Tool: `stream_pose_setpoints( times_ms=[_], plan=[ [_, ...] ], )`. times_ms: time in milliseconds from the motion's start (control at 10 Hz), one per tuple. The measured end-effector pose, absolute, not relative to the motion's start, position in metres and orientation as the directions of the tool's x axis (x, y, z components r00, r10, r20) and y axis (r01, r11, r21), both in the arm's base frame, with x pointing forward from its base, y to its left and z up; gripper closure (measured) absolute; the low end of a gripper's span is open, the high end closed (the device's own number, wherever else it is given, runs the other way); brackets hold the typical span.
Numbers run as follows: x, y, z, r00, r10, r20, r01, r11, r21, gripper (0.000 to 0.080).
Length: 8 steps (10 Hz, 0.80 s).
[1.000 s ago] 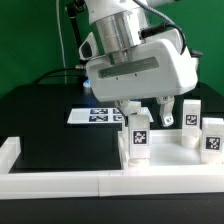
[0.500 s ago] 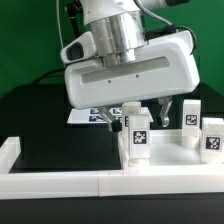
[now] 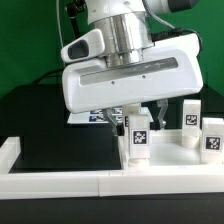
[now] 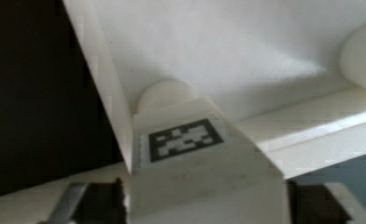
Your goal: Assemble square table
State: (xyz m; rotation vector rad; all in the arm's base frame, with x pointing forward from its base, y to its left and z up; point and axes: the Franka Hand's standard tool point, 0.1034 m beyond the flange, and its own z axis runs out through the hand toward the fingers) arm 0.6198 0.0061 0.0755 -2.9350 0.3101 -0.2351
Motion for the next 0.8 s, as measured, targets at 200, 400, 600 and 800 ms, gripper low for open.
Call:
stream_pose_setpoints(
  times_ms=[200, 400, 600, 800],
  plan=[
    [0.6198, 0.0033, 0.0754, 0.940, -0.321, 0.118, -0.293, -0.933, -0.208, 0.0505],
    [0.6199, 0.0027, 0.0754, 0.896, -0.434, 0.092, -0.406, -0.886, -0.225, 0.0505],
    [0.6232, 0.0016, 0.0741, 0.751, -0.660, 0.033, -0.636, -0.736, -0.233, 0.0505],
    [0.6223, -0.0008, 0.0731, 0.485, -0.873, -0.042, -0.853, -0.462, -0.241, 0.0505]
  ],
)
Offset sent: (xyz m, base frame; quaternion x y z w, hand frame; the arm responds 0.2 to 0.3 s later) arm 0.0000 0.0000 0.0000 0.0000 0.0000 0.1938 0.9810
